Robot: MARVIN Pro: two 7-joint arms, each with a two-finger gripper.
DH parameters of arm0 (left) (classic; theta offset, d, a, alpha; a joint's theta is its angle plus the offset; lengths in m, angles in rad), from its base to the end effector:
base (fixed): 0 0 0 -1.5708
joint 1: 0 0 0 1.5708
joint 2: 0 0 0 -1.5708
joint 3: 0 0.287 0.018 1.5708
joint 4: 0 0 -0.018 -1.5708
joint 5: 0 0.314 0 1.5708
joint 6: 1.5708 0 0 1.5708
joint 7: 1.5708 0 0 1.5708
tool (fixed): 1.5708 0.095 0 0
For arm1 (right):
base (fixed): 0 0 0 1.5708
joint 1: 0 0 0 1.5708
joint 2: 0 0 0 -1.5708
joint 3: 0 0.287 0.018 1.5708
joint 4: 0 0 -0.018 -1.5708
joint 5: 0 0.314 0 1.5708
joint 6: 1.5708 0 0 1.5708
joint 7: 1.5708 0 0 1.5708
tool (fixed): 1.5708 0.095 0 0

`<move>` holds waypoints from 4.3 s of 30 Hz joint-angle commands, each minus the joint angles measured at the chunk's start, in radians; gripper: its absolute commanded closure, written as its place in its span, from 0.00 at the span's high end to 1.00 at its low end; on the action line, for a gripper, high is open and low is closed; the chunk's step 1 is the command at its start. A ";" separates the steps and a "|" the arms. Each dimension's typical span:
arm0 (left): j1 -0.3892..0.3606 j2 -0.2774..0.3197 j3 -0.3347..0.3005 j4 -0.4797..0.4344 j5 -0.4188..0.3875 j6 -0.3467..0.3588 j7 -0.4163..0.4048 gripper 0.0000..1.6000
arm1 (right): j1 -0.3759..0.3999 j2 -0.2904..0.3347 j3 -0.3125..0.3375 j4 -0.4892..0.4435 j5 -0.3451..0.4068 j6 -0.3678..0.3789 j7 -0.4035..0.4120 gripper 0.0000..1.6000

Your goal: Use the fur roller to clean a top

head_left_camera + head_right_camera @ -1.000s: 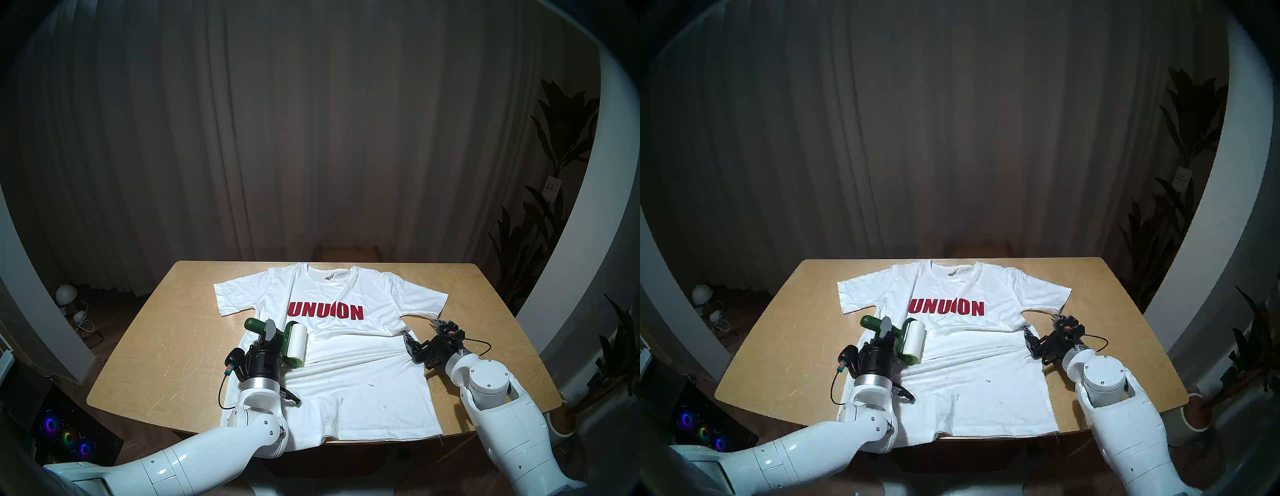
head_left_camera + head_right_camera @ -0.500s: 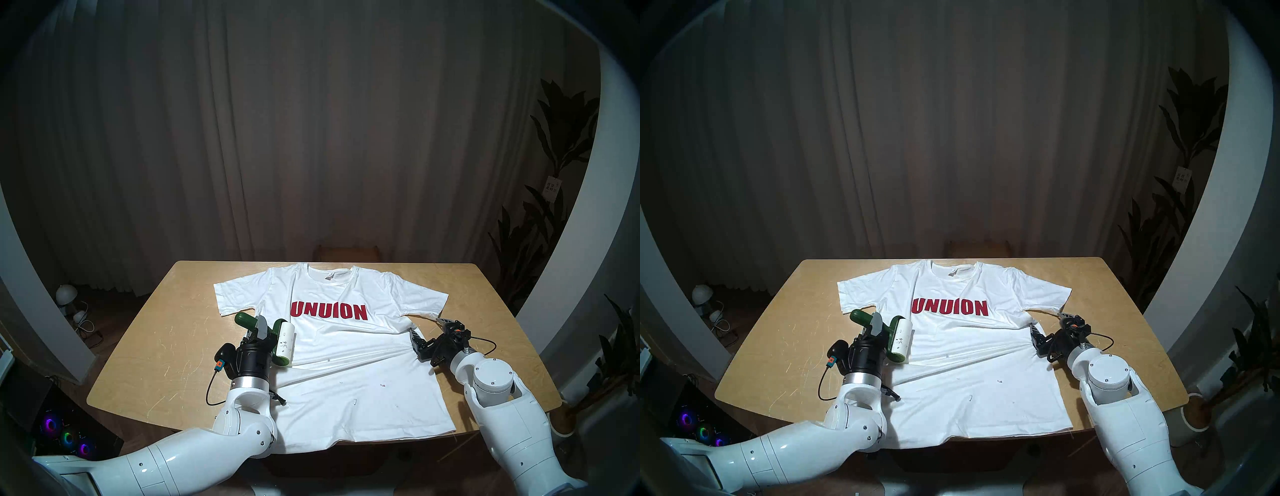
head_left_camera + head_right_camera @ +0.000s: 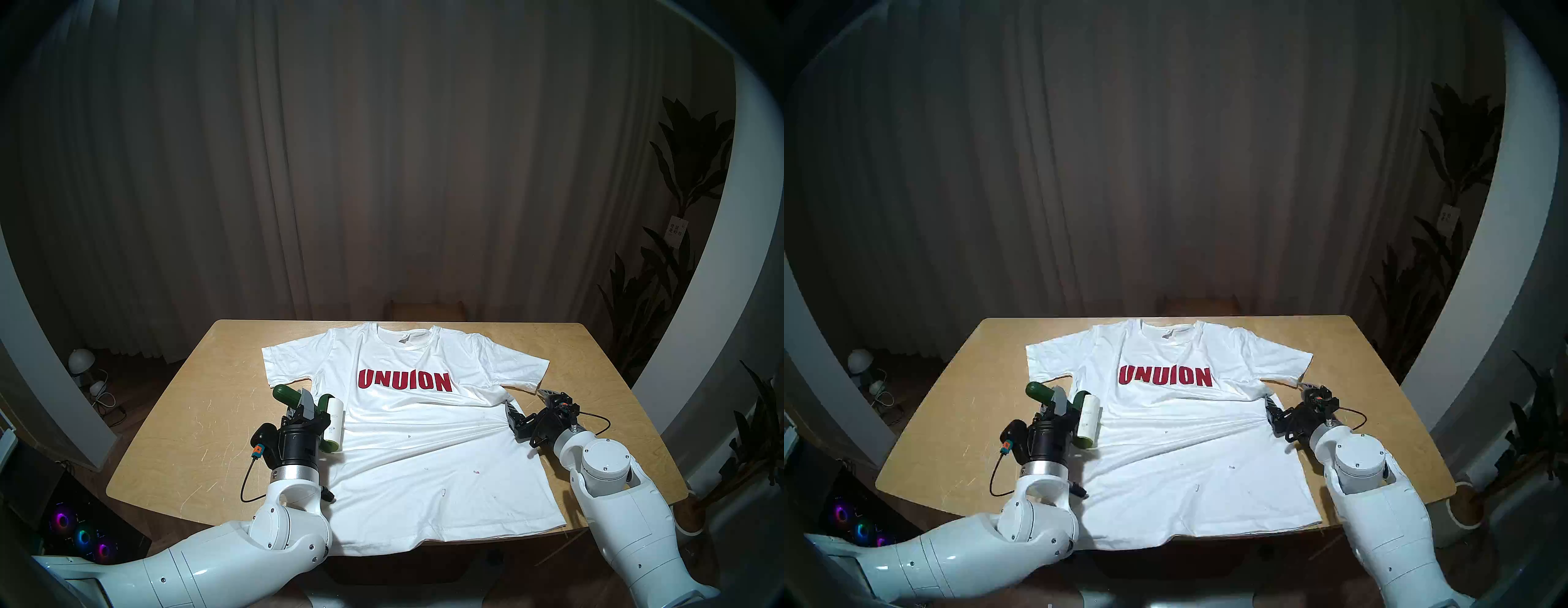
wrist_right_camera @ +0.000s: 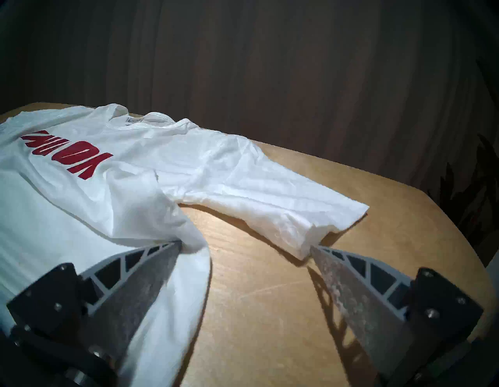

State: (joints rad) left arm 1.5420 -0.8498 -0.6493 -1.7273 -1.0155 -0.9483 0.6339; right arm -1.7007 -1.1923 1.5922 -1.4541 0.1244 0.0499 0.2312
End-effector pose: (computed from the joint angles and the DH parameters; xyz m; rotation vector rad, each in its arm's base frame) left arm 0.3042 -0.0142 -0.3550 1.7639 0.7891 1.9730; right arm 0.3729 -0.1186 -0.3854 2.4998 0.4477 1.8108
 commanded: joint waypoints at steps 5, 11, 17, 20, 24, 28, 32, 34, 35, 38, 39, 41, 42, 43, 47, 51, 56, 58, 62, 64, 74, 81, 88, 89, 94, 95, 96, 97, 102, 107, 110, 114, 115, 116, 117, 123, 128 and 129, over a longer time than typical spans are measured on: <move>0.009 0.058 -0.056 -0.174 0.055 -0.012 0.081 0.00 | -0.056 0.018 0.010 0.025 0.004 0.022 0.009 1.00; 0.003 0.100 -0.036 -0.254 0.057 0.037 0.070 0.00 | -0.036 0.029 0.009 0.023 0.011 0.026 0.026 1.00; 0.000 0.154 -0.035 -0.348 -0.013 0.136 0.096 0.00 | -0.020 0.055 0.003 0.006 0.019 0.043 0.078 1.00; -0.009 0.184 -0.045 -0.387 -0.060 0.180 0.095 0.00 | -0.015 0.069 -0.003 0.005 0.021 0.047 0.105 1.00; -0.037 0.204 -0.030 -0.435 -0.133 0.262 0.076 0.00 | 0.000 0.078 -0.014 0.008 0.017 0.049 0.128 1.00; -0.092 0.158 0.010 -0.428 -0.153 0.344 0.022 0.00 | 0.035 0.084 -0.029 0.025 0.012 0.050 0.147 1.00; -0.118 0.081 0.054 -0.391 -0.087 0.389 -0.034 0.00 | 0.066 0.087 -0.046 0.044 0.005 0.046 0.158 1.00; -0.119 0.052 0.080 -0.377 -0.024 0.371 -0.050 0.00 | 0.075 0.087 -0.051 0.048 0.003 0.047 0.161 1.00; -0.121 0.038 0.095 -0.369 0.008 0.370 -0.056 0.00 | 0.080 0.089 -0.055 0.053 0.000 0.046 0.163 1.00; -0.132 0.013 0.137 -0.354 0.078 0.368 -0.069 0.00 | 0.090 0.091 -0.062 0.066 -0.003 0.047 0.168 1.00; -0.134 -0.008 0.151 -0.341 0.111 0.365 -0.072 0.00 | 0.095 0.092 -0.065 0.072 -0.005 0.046 0.170 1.00; -0.138 -0.022 0.177 -0.328 0.160 0.361 -0.077 0.00 | 0.101 0.093 -0.071 0.083 -0.008 0.045 0.173 1.00; -0.137 -0.041 0.187 -0.315 0.187 0.358 -0.075 0.00 | 0.105 0.093 -0.074 0.090 -0.010 0.045 0.175 1.00; -0.141 -0.049 0.204 -0.305 0.212 0.354 -0.082 0.00 | 0.111 0.095 -0.078 0.099 -0.013 0.045 0.178 1.00; -0.163 -0.084 0.242 -0.249 0.253 0.345 -0.140 0.00 | 0.137 0.095 -0.093 0.133 -0.022 0.040 0.184 1.00; -0.186 -0.130 0.281 -0.181 0.281 0.338 -0.189 0.00 | 0.164 0.096 -0.108 0.166 -0.027 0.032 0.193 1.00; -0.210 -0.180 0.313 -0.119 0.248 0.334 -0.219 0.00 | 0.194 0.099 -0.124 0.199 -0.032 0.019 0.207 1.00; -0.210 -0.200 0.314 -0.098 0.234 0.336 -0.225 0.00 | 0.203 0.101 -0.128 0.213 -0.034 0.013 0.211 1.00; -0.217 -0.221 0.322 -0.074 0.204 0.339 -0.253 0.00 | 0.215 0.103 -0.134 0.231 -0.036 0.005 0.216 1.00; -0.227 -0.229 0.331 -0.066 0.182 0.342 -0.274 0.00 | 0.221 0.103 -0.137 0.241 -0.037 0.000 0.219 1.00; -0.271 -0.263 0.387 -0.010 0.099 0.367 -0.347 0.00 | 0.239 0.102 -0.152 0.267 -0.038 -0.019 0.231 1.00; -0.261 -0.282 0.384 0.034 0.075 0.349 -0.333 0.00 | 0.239 0.108 -0.152 0.264 -0.034 -0.019 0.236 1.00; -0.333 -0.300 0.464 0.057 0.034 0.396 -0.395 0.00 | 0.218 0.108 -0.148 0.244 -0.024 -0.015 0.232 1.00; -0.338 -0.303 0.473 0.061 0.029 0.395 -0.399 0.00 | 0.215 0.107 -0.149 0.241 -0.024 -0.014 0.231 1.00; -0.337 -0.299 0.480 0.060 0.020 0.362 -0.389 0.00 | 0.203 0.106 -0.149 0.226 -0.021 -0.008 0.219 1.00; -0.338 -0.298 0.481 0.061 0.018 0.357 -0.386 0.00 | 0.201 0.107 -0.149 0.223 -0.020 -0.007 0.217 1.00; -0.339 -0.298 0.482 0.063 0.019 0.351 -0.383 0.00 | 0.198 0.107 -0.149 0.219 -0.020 -0.006 0.215 1.00; -0.337 -0.299 0.483 0.064 0.020 0.346 -0.378 0.00 | 0.195 0.108 -0.150 0.216 -0.019 -0.004 0.214 1.00; -0.352 -0.301 0.498 0.072 0.011 0.340 -0.354 0.00 | 0.176 0.105 -0.151 0.188 -0.013 0.005 0.200 1.00; -0.370 -0.315 0.522 0.097 0.001 0.361 -0.318 0.00 | 0.164 0.105 -0.152 0.169 -0.012 0.015 0.190 1.00; -0.380 -0.324 0.533 0.105 -0.017 0.374 -0.294 0.00 | 0.159 0.106 -0.153 0.163 -0.011 0.019 0.185 1.00; -0.396 -0.331 0.554 0.114 -0.018 0.365 -0.272 0.00 | 0.154 0.105 -0.155 0.155 -0.011 0.022 0.180 1.00; -0.401 -0.333 0.560 0.117 -0.020 0.360 -0.270 0.00 | 0.153 0.105 -0.155 0.154 -0.011 0.022 0.179 1.00; -0.401 -0.335 0.563 0.119 -0.020 0.356 -0.265 0.00 | 0.153 0.104 -0.155 0.154 -0.011 0.023 0.179 1.00; -0.405 -0.336 0.567 0.124 -0.024 0.351 -0.265 0.00 | 0.152 0.103 -0.156 0.156 -0.011 0.021 0.178 1.00; -0.421 -0.347 0.594 0.142 -0.039 0.319 -0.242 0.00 | 0.150 0.102 -0.160 0.157 -0.013 0.021 0.177 1.00; -0.443 -0.353 0.614 0.147 -0.072 0.301 -0.225 0.00 | 0.145 0.101 -0.164 0.149 -0.016 0.025 0.175 1.00; -0.444 -0.355 0.617 0.147 -0.077 0.297 -0.219 0.00 | 0.144 0.101 -0.165 0.148 -0.017 0.025 0.174 1.00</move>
State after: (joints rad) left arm 1.1331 -1.1858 -0.0457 -1.5786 -1.0724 -0.6310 0.3983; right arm -1.5088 -1.0846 1.4506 -1.3127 0.1177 0.0578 0.4033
